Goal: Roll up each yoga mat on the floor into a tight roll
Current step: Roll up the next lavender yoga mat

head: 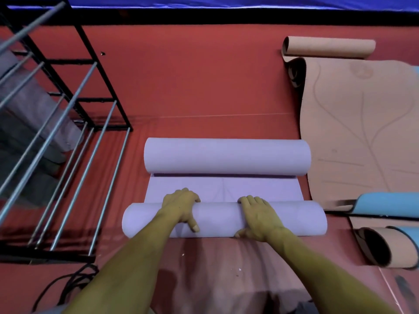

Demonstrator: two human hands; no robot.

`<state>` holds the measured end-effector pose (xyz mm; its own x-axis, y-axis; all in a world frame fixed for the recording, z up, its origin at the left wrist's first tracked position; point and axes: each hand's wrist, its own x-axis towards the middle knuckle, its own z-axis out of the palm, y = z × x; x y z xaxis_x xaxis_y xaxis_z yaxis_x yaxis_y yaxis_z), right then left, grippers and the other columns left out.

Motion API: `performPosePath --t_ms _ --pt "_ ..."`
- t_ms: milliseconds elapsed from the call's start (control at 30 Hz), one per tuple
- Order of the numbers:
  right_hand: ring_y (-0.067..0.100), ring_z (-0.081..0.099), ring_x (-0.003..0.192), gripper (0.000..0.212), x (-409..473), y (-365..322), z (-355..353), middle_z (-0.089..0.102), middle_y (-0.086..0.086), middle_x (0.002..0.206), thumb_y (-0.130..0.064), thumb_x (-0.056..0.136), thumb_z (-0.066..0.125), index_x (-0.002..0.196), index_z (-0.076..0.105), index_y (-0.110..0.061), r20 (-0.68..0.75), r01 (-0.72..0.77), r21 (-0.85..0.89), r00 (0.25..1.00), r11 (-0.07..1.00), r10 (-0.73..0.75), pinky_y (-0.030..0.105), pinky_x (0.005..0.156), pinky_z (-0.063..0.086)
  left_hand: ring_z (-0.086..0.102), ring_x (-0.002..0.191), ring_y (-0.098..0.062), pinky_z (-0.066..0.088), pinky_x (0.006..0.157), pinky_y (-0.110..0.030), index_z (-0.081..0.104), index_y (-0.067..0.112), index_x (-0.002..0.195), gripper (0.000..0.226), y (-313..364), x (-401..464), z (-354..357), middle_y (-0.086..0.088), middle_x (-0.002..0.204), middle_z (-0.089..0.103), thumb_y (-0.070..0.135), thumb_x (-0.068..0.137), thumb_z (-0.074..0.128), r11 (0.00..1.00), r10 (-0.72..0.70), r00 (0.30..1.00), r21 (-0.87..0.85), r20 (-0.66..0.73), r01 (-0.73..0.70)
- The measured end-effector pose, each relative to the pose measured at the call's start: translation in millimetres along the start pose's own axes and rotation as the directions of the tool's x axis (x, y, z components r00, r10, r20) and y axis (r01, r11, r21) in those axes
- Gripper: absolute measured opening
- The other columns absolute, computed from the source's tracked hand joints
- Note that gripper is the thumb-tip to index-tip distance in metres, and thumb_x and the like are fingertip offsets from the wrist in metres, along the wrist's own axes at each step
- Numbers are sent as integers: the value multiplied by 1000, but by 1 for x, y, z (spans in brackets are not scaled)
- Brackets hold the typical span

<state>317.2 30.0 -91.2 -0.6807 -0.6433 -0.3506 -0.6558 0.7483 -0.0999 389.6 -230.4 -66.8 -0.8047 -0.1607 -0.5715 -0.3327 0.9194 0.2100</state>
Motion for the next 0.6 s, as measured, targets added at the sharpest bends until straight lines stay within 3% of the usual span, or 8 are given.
performPosePath --t_ms 67,167,267,367,433,500,567,600 --pt "25 48 126 100 2 1 -1 50 -1 137 -73 66 79 143 41 -22 13 -5 17 1000 1000 5 42 117 31 54 128 -21 39 88 -38 49 40 139 107 1 1 -3 10 135 57 56 46 99 1000 -3 1000 -3 -18 3" --pt "31 42 131 103 4 3 -3 45 1 144 -80 68 72 148 38 -25 8 -30 -9 1000 1000 30 47 118 28 60 117 -21 41 82 -36 55 37 127 91 -1 5 -6 11 131 62 49 50 100 997 -38 999 -64 -9 37" --pt "35 36 136 114 2 4 -2 36 6 149 -87 65 66 155 29 -29 8 -62 -39 998 997 63 51 121 22 60 118 -22 42 80 -36 59 34 134 88 -2 8 -6 9 133 63 44 57 99 996 -39 999 -83 16 40" --pt "43 3 156 130 2 2 3 5 15 169 -87 62 70 163 13 -28 73 -91 -56 993 994 95 61 126 2 51 132 -24 41 85 -38 60 30 140 90 1 9 -6 6 143 52 46 59 98 999 -17 1000 -44 -8 17" --pt "47 -14 156 134 4 0 3 -15 18 170 -83 63 76 164 5 -30 104 -112 -71 987 991 119 64 124 -3 40 144 -27 44 92 -42 65 31 136 84 0 8 -7 1 157 37 49 60 97 1000 11 1000 7 -13 -11" --pt "47 3 154 134 6 -2 0 -5 22 168 -78 61 81 163 7 -32 107 -128 -95 985 987 138 65 124 6 38 145 -27 46 99 -45 66 32 134 78 0 7 -7 -2 165 29 48 63 94 999 19 1000 30 10 -19" --pt "40 31 137 131 9 -1 -4 24 15 155 -73 59 86 161 16 -33 86 -125 -112 987 986 135 61 118 24 53 131 -26 45 89 -42 68 33 124 67 3 6 -6 1 144 51 44 64 95 999 33 999 24 -5 -33" --pt "37 37 129 130 11 0 -6 32 11 147 -72 57 87 161 18 -32 82 -112 -119 989 987 122 59 114 30 56 127 -25 44 87 -41 65 35 125 67 4 7 -6 5 134 57 40 64 95 999 40 999 5 -20 -40"
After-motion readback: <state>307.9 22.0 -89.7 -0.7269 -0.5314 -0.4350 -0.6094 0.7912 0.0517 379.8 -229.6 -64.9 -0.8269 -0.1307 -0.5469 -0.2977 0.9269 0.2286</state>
